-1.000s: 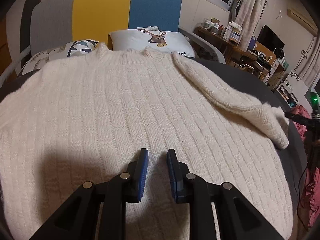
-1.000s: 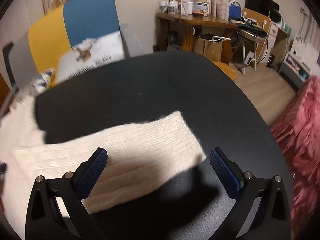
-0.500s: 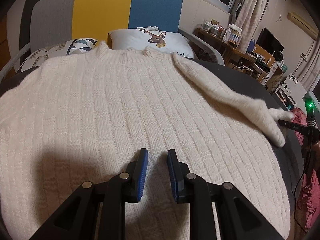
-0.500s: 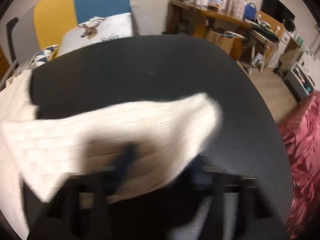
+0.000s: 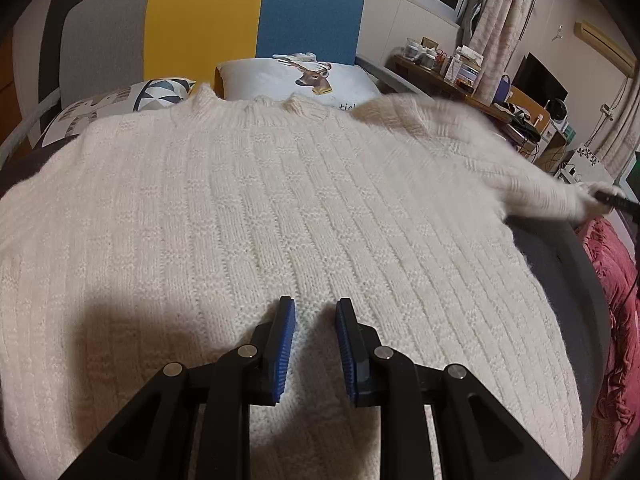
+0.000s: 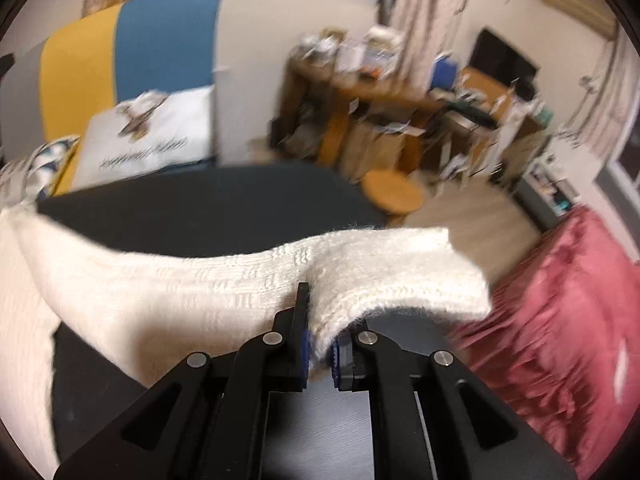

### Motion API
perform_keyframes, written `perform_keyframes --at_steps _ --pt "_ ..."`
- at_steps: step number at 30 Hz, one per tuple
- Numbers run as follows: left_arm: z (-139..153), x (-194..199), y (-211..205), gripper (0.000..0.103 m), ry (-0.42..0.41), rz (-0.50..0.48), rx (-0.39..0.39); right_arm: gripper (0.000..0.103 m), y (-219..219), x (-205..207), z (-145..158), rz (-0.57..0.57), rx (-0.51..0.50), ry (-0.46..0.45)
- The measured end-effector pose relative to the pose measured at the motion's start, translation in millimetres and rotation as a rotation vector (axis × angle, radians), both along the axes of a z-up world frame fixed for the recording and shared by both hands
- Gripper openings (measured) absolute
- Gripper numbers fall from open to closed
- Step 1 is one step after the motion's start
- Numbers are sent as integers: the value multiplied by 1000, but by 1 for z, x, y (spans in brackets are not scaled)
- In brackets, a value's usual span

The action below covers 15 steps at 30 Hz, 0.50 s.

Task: Fold clothes
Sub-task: 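Grasp a sleeve cuff with the right gripper and lift it across the body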

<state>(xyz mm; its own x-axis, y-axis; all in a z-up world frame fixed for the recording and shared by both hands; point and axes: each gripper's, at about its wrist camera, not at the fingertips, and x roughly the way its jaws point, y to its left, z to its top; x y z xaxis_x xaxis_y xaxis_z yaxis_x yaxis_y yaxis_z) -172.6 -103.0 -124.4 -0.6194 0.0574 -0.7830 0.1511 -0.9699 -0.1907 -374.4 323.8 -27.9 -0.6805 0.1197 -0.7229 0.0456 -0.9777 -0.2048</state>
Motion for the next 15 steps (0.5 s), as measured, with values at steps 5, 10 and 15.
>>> perform_keyframes --at_steps 5,10,15 --pt "6 -8 8 21 -30 -52 -25 8 15 -22 -18 -70 13 -46" --pt "22 -43 12 21 -15 -114 11 8 17 -30 -56 -96 8 -107" --pt "41 -101 11 21 34 -127 25 8 28 -23 -84 -127 32 -161"
